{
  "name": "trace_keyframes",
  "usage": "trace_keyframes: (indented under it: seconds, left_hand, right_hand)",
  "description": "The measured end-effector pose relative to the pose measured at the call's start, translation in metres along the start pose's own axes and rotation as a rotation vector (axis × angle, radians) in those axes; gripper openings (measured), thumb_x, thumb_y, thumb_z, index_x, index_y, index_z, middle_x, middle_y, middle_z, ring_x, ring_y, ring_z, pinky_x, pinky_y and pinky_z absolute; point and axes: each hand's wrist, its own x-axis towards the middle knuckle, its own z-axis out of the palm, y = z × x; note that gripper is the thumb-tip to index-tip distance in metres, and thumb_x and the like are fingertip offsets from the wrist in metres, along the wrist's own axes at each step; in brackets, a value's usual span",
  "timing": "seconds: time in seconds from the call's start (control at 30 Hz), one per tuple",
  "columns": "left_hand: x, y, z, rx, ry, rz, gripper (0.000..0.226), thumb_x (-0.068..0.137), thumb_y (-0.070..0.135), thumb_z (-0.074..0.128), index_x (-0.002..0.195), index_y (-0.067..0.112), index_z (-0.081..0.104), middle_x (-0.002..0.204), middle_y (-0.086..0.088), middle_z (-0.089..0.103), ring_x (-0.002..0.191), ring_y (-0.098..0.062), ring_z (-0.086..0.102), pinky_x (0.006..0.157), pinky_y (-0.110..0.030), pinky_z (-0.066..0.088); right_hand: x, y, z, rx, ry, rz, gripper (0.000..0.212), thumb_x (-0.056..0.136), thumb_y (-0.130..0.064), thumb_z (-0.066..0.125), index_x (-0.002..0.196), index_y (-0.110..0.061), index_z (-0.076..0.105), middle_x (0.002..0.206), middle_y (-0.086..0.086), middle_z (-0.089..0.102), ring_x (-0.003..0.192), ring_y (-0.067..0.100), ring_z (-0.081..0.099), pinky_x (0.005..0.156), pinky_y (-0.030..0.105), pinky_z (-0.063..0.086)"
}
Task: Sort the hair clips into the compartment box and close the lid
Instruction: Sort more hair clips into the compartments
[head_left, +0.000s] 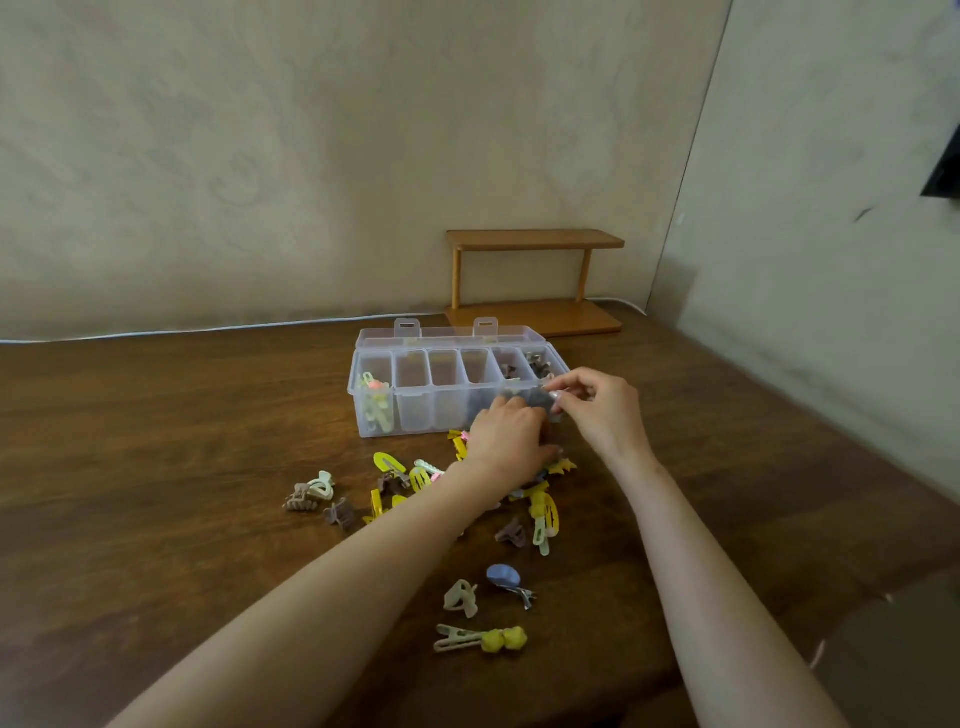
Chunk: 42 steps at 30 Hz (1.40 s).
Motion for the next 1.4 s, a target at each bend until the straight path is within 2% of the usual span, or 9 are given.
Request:
trace_keyframes:
  seconds: [0.17,0.47,0.57,0.7,0.83,1.0,1.13,1.23,1.4]
  left_hand:
    - [-0.005,0.000,-0.001,-0.043,0.042,-0.012,0.028,0.087,0.030,0.059,0.110,0.016,0.056,0.117,-0.009,0.052,0.113,-0.027,0.046,0.086,-0.038,0.043]
    - [-0.027,-0.026,-0.004,-0.293,0.265,0.074,0.012,0.081,0.025,0.067,0.085,0.019,0.058,0.091,0.003,0.058,0.086,-0.016,0.055,0.070,-0.031,0.049]
    - [-0.027,-0.032,-0.020,-0.412,0.392,0.015,0.012,0.080,0.023,0.069,0.082,0.018,0.058,0.087,0.003,0.060,0.079,-0.012,0.056,0.069,-0.031,0.051]
    - [-0.007,-0.051,-0.049,-0.489,0.549,-0.145,0.011,0.082,0.024,0.068,0.085,0.018,0.059,0.086,0.004,0.063,0.080,-0.012,0.058,0.067,-0.027,0.049]
    - [0.021,-0.067,-0.057,-0.482,0.505,-0.254,0.013,0.084,0.027,0.065,0.089,0.015,0.063,0.091,-0.001,0.066,0.087,-0.017,0.058,0.075,-0.038,0.052]
    - [0.022,-0.077,-0.053,-0.436,0.463,-0.225,0.014,0.090,0.023,0.057,0.099,0.015,0.065,0.105,-0.004,0.065,0.093,-0.014,0.056,0.075,-0.030,0.048]
    - [0.001,-0.087,-0.057,-0.404,0.431,-0.193,0.011,0.089,0.019,0.057,0.096,0.015,0.066,0.101,-0.003,0.065,0.090,-0.015,0.057,0.076,-0.031,0.049]
    - [-0.022,-0.091,-0.062,-0.396,0.392,-0.148,0.007,0.088,0.015,0.059,0.093,0.014,0.065,0.095,-0.001,0.065,0.087,-0.012,0.057,0.074,-0.027,0.047]
    - [-0.060,-0.103,-0.062,-0.343,0.314,-0.128,0.004,0.085,0.021,0.063,0.089,0.021,0.063,0.092,0.007,0.063,0.088,-0.010,0.057,0.075,-0.029,0.046]
  right_hand:
    - [-0.001,0.000,0.001,0.025,-0.018,0.006,0.017,0.086,-0.006,0.061,0.089,-0.020,0.070,0.082,-0.003,0.069,0.076,0.008,0.065,0.069,0.020,0.051]
    - [-0.002,-0.004,0.003,0.039,-0.023,0.012,0.013,0.088,-0.009,0.060,0.092,-0.017,0.070,0.075,-0.003,0.068,0.076,0.005,0.064,0.066,0.016,0.045]
    - [-0.002,-0.004,0.002,0.045,-0.014,0.000,0.012,0.088,-0.010,0.062,0.092,-0.017,0.070,0.074,-0.003,0.068,0.073,0.006,0.063,0.063,0.015,0.043]
    - [-0.002,-0.005,0.002,0.035,-0.024,-0.003,0.014,0.089,-0.008,0.060,0.094,-0.016,0.070,0.074,-0.004,0.066,0.068,0.003,0.060,0.057,0.013,0.040]
    - [-0.003,-0.006,0.001,0.042,-0.029,0.000,0.015,0.090,-0.007,0.059,0.097,-0.014,0.069,0.074,-0.005,0.066,0.071,0.004,0.062,0.059,0.014,0.042]
    - [-0.004,-0.007,0.003,0.049,-0.040,-0.002,0.014,0.089,-0.009,0.059,0.095,-0.017,0.069,0.075,-0.007,0.066,0.073,0.004,0.063,0.060,0.014,0.043]
    - [-0.006,-0.011,0.004,0.061,-0.040,-0.022,0.015,0.089,-0.008,0.060,0.092,-0.019,0.069,0.074,-0.006,0.067,0.071,0.004,0.063,0.062,0.017,0.045]
    - [-0.008,-0.015,0.005,0.075,-0.047,-0.050,0.015,0.088,-0.007,0.060,0.091,-0.019,0.069,0.076,-0.005,0.067,0.073,0.005,0.064,0.064,0.018,0.048]
    - [-0.013,-0.024,0.011,0.088,-0.126,-0.097,0.014,0.087,-0.007,0.062,0.089,-0.018,0.070,0.076,-0.004,0.067,0.073,0.007,0.065,0.068,0.020,0.051]
